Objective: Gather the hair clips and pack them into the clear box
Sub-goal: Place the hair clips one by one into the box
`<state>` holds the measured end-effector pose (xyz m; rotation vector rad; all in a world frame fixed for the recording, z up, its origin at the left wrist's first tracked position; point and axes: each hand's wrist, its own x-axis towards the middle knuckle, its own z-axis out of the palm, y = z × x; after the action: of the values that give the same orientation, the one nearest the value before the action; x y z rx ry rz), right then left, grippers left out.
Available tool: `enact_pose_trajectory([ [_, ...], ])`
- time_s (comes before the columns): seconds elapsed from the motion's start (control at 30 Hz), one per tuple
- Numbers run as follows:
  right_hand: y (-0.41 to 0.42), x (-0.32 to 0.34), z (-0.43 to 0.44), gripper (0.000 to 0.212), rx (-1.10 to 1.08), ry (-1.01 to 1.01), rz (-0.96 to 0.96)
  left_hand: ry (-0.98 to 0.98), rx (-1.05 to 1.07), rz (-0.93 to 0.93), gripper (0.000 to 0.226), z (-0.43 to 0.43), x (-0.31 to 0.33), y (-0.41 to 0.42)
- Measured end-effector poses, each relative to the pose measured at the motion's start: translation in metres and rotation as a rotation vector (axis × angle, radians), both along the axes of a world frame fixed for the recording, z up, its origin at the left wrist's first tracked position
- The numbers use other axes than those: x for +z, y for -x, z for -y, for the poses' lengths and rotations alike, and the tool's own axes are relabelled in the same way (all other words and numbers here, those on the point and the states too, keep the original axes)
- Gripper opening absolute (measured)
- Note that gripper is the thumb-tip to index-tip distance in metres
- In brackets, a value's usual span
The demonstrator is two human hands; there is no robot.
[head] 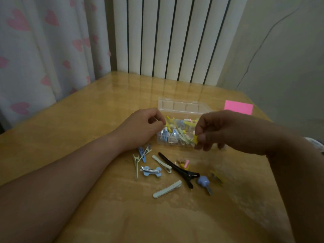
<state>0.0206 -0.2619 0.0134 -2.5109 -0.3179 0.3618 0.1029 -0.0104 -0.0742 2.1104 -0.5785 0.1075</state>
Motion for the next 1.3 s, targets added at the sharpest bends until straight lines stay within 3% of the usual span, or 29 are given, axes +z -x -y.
enact_pose_trajectory([
  [0.1,-0.005,0.0,0.007,0.005,-0.166,-0.093,0.184,-0.004,0.005,-0.001,0.012,0.0,0.0,0.0],
  [0.23,-0.018,-0.012,0.021,0.005,-0.366,0.004,0.398,0.001,0.008,0.0,0.012,0.0,-0.001,0.0],
  [0.53,-0.033,-0.036,0.034,0.006,-0.409,0.093,0.322,0.007,0.009,-0.004,0.011,0.0,-0.001,0.0],
  [0.73,-0.037,-0.04,0.039,0.01,-0.488,0.31,0.374,0.004,0.008,0.003,0.011,0.0,-0.001,0.0],
  [1.0,-0.027,-0.027,0.031,0.01,-0.401,0.225,0.458,0.002,0.003,-0.001,0.011,0.0,-0.001,0.0],
  [1.13,-0.01,-0.008,0.017,0.004,-0.194,0.158,0.341,0.0,0.005,0.0,0.011,0.0,0.0,0.0],
  [1.3,0.004,-0.001,0.009,0.011,0.046,0.31,-0.113,-0.004,0.007,-0.004,0.01,0.001,0.0,0.0],
])
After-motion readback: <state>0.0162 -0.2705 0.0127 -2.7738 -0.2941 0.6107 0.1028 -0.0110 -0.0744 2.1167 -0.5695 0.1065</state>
